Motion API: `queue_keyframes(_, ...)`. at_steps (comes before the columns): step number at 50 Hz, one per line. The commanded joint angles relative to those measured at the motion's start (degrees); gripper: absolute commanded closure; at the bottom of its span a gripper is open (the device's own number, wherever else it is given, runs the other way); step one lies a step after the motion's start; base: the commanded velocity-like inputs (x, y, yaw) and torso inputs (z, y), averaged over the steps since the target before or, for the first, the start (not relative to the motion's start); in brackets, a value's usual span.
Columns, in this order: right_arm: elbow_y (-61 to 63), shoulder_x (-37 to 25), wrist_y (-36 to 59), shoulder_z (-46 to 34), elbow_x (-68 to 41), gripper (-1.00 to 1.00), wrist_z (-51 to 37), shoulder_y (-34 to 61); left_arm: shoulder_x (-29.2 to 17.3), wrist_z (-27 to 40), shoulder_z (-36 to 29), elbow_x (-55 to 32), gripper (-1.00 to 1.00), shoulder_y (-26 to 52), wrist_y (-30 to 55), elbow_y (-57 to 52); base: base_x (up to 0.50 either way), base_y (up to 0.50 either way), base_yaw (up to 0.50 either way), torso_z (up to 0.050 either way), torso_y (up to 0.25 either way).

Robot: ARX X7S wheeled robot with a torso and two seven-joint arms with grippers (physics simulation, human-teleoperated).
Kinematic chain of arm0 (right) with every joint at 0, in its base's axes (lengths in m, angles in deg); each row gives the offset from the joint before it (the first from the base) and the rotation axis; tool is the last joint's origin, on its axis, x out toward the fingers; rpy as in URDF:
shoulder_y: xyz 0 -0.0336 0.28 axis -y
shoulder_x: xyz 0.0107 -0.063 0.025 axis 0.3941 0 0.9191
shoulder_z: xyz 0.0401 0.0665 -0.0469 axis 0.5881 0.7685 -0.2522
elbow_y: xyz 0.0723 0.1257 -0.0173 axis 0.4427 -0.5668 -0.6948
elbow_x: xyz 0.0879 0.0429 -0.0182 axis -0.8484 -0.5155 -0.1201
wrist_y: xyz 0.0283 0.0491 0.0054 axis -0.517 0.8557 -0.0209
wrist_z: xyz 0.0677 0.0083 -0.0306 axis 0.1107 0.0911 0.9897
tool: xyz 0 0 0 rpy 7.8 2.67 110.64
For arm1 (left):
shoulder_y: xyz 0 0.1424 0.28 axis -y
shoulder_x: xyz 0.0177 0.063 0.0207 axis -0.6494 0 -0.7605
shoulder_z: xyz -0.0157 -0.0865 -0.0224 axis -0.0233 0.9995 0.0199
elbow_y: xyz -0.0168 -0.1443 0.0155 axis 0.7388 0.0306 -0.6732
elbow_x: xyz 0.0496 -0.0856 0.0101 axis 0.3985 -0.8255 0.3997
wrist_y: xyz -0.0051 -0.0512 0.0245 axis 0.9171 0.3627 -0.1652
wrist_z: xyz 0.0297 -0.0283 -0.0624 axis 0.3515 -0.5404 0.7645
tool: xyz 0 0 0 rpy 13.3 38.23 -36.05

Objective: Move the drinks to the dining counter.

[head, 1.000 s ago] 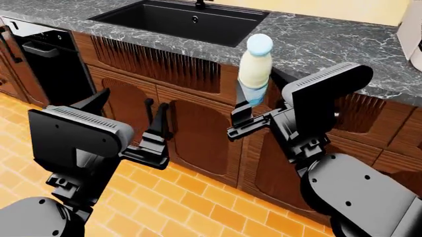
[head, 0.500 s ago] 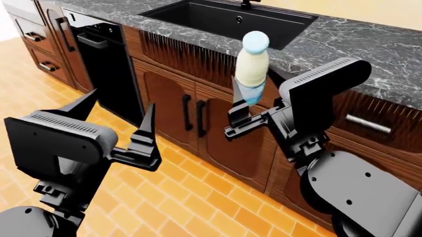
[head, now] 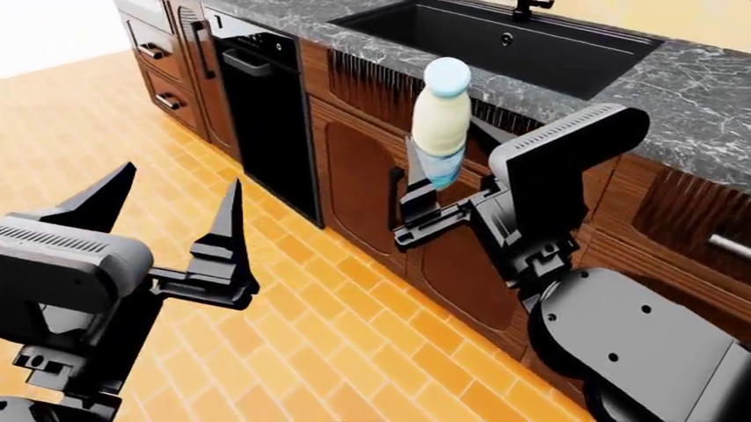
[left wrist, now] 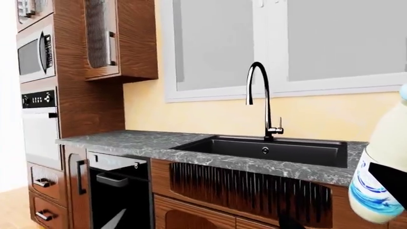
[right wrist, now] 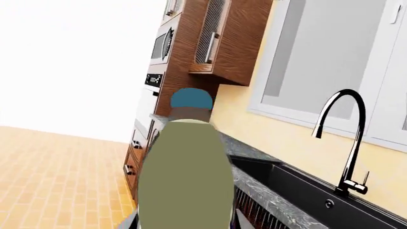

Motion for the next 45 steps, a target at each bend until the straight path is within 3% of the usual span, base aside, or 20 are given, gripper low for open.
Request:
queue_keyframes(1, 0.31, 0.24, 0.03, 0.08, 1.82, 1.00, 0.50, 0.46, -0.55, 0.13, 1.03, -0.11, -1.00, -1.42, -1.23, -0.30, 0.00, 0.00, 0.50, 0.000, 0.000)
queue_keyframes(45, 0.08, 0.53, 1.26, -0.75, 2.20, 1.00, -0.12, 1.76, -0.74, 0.13, 0.88, -0.29, -1.00, -1.20, -2.12, 0.04, 0.00, 0.00, 0.50, 0.000, 0.000)
